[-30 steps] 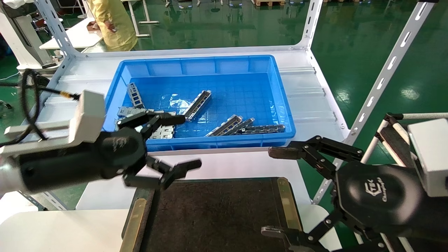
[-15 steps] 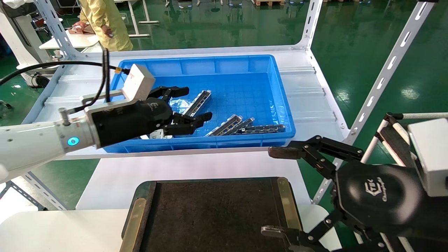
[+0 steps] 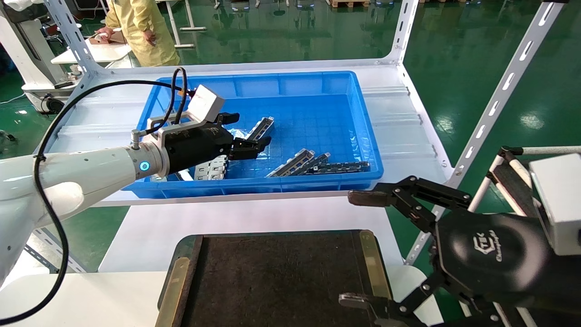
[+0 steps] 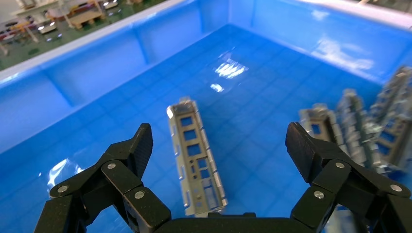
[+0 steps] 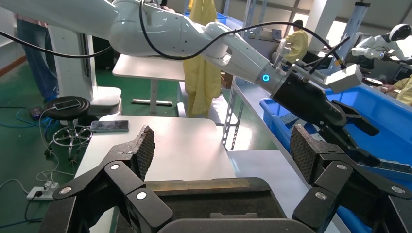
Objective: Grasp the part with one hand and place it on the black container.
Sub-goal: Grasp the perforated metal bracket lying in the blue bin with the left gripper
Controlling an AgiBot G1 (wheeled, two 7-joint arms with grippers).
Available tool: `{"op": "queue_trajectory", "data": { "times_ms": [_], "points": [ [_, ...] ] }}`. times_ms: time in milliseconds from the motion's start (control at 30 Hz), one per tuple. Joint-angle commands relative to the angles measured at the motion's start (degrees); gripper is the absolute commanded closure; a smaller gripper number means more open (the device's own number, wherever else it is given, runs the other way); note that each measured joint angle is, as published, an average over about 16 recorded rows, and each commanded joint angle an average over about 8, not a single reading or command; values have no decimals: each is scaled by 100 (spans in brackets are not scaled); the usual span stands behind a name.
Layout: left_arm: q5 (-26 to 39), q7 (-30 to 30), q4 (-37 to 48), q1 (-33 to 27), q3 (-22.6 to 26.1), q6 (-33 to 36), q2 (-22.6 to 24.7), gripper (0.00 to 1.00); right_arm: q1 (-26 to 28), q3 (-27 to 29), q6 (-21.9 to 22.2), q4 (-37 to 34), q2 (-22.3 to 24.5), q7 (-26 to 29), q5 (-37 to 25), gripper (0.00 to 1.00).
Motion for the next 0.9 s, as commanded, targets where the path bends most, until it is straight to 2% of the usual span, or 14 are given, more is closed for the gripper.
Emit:
{"op": "queue_trajectory", "data": {
  "times_ms": [33,67,100,133,333,367,433,900],
  "points": [
    [50,173,305,-99,17,-103,122,0,0,-1,0,0,0,0,1,0],
    [59,255,422,-130,17,-147,170,0,0,-1,1,0,1,-1,1,0],
    [65,334,531,-160,16,-187,215,1,0,-2,1,0,1,-1,1,6],
    [68,409,632,-186,13,-224,256,10,0,-2,1,0,1,-1,2,19],
    [-2,773,1093,-297,-54,-404,437,84,1,-5,2,0,2,-2,3,94],
    [-22,825,1150,-308,-70,-424,458,95,1,-5,2,0,2,-3,4,100],
    [-65,921,1249,-321,-103,-455,493,100,1,-6,3,0,3,-3,4,100],
    [-347,1300,1685,-345,-304,-592,610,100,3,-12,5,0,5,-6,8,100]
  ]
}}
